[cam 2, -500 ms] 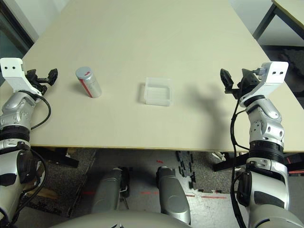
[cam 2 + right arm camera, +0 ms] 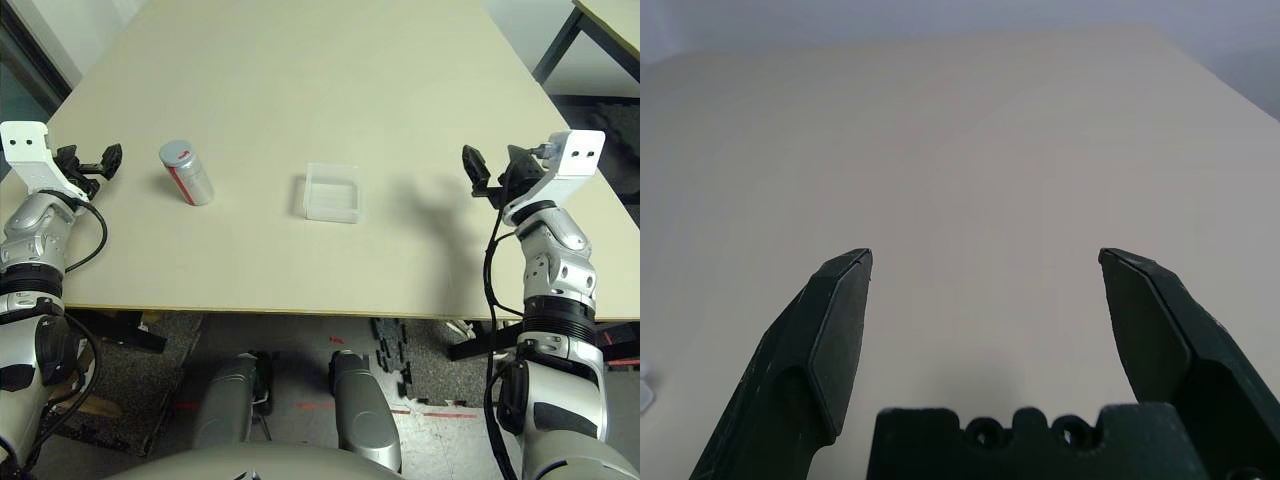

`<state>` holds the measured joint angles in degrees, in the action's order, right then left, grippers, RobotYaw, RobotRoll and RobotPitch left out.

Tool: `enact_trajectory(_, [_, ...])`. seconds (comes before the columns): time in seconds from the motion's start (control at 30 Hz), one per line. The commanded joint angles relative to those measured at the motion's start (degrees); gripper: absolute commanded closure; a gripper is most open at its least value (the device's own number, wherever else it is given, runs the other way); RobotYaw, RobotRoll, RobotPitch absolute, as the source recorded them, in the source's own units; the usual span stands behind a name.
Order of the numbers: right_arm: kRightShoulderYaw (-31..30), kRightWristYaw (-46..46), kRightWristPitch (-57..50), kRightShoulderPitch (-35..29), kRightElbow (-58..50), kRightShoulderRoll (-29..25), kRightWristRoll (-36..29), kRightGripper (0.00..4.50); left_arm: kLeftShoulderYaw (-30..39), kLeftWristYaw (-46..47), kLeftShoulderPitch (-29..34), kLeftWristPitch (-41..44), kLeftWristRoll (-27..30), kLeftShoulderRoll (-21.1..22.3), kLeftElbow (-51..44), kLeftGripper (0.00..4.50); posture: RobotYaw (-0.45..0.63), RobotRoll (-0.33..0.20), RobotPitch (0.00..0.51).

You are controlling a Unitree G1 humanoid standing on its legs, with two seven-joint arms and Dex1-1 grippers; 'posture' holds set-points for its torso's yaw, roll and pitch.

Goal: Pour the medicine from the bottle into the box.

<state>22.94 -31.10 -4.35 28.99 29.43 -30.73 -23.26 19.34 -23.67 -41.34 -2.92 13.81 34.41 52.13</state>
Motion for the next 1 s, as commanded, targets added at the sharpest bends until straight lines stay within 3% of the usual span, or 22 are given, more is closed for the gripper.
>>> enact_trajectory(0.03, [-0.9, -3.4, -0.8, 1.2, -0.5, 0.4, -1.5, 0.00, 0.6, -1.2, 1.5, 2.2, 1.3, 0.0, -2.8, 0.04, -0.11, 0.000, 0.165])
enact_trajectory(0.63, [-15.7, -35.1, -12.7, -2.1, -22.4, -1.0, -9.8, 0.00, 2.9, -11.3, 17.0, 13.8, 11.4, -0.4, -31.1, 0.04, -0.07, 0.000, 0.153])
enact_trajectory(1.0, [-20.5, -38.5, -12.7, -0.4, -22.8, 0.3, -8.1, 0.00, 2.5, -10.8, 31.4, 16.9, 16.4, -5.5, -53.1, 0.04, -0.03, 0.000, 0.154])
